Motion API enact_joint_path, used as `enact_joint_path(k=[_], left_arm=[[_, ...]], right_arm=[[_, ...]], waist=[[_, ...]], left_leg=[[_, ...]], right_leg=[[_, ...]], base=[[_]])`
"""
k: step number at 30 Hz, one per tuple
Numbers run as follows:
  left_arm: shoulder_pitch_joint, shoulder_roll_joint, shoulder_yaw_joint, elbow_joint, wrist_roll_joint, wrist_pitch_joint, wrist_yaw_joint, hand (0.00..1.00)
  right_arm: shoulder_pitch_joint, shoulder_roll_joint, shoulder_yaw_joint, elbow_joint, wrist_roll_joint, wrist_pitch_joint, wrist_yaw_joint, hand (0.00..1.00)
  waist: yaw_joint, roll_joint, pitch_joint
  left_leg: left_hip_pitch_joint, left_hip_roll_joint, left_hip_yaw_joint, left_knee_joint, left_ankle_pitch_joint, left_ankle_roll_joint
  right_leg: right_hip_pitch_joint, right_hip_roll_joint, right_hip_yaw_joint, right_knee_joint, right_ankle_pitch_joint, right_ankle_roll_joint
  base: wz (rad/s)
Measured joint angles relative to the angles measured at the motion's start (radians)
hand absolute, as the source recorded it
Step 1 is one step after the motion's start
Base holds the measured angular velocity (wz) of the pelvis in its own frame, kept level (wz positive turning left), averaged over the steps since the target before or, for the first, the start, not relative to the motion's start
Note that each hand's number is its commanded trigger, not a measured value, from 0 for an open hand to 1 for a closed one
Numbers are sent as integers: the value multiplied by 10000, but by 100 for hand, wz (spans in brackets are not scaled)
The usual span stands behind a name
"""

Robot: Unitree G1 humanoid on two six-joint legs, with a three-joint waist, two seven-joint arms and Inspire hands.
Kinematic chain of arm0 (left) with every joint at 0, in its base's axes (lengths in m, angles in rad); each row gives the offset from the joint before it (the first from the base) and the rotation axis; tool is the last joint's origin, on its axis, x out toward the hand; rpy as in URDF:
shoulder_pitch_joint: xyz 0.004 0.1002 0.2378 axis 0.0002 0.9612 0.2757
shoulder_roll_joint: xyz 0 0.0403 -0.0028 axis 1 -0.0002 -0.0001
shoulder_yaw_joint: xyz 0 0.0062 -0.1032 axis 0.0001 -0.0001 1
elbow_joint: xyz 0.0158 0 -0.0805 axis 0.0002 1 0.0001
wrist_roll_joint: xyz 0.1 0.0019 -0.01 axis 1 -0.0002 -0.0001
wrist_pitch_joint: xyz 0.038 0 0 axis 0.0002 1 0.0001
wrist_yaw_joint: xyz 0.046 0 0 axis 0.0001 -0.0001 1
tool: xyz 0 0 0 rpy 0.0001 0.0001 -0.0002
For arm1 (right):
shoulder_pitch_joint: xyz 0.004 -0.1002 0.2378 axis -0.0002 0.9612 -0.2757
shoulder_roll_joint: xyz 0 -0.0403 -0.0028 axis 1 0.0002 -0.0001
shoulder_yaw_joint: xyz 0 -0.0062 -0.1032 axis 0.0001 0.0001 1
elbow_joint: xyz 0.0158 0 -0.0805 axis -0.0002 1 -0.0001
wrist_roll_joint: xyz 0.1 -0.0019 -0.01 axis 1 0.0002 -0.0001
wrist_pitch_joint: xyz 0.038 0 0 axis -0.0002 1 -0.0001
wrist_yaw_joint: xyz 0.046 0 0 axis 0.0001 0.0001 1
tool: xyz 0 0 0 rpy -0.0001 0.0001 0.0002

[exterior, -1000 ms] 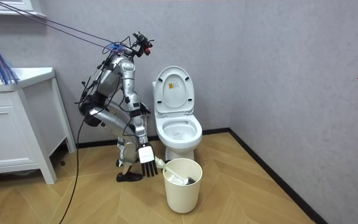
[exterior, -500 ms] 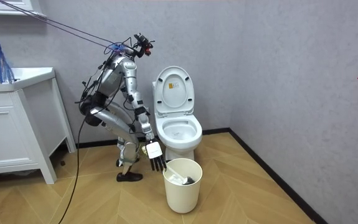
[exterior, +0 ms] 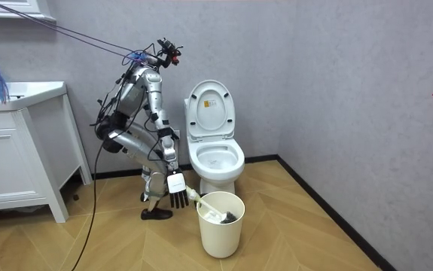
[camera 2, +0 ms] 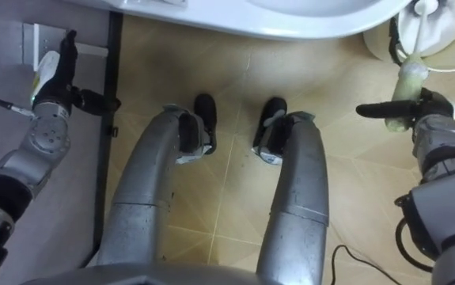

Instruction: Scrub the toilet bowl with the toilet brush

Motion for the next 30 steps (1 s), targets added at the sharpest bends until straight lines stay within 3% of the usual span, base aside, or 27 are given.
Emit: enact_joint_path(k=[4, 13, 23, 30], left_arm=[[0, -3, -16, -12, 1, 100, -40, 0], [-1, -21, -53, -21, -5, 141, -67, 0], [1, -31, -149, -363, -28, 345, -159, 0], [9, -30, -142, -512, -386, 550, 85, 0]], right_arm=[[37, -15, -4, 83, -2, 6, -13, 0], [228, -29, -3, 144, 190, 6, -24, 0], [346, -32, -385, 60, 2947, -13, -201, 0], [342, -34, -622, -300, 4918, -8, -583, 0]], waist=[[178, 15, -9], [215, 55, -21], [428, 94, -26], [454, 93, -26]], left_leg=[[3, 10, -7, 5, 0, -2], [43, -130, -7, 8, 0, -2], [37, -99, 30, -17, -2, -3], [14, 80, 91, 136, -83, 26]], right_leg=[[3, 19, -3, -1, 1, -3], [1, -77, 30, 168, -106, 12], [-13, -74, 24, 164, -146, 9], [-36, 86, 42, 170, -139, 1]], base=[[0], [5], [0], [-8]])
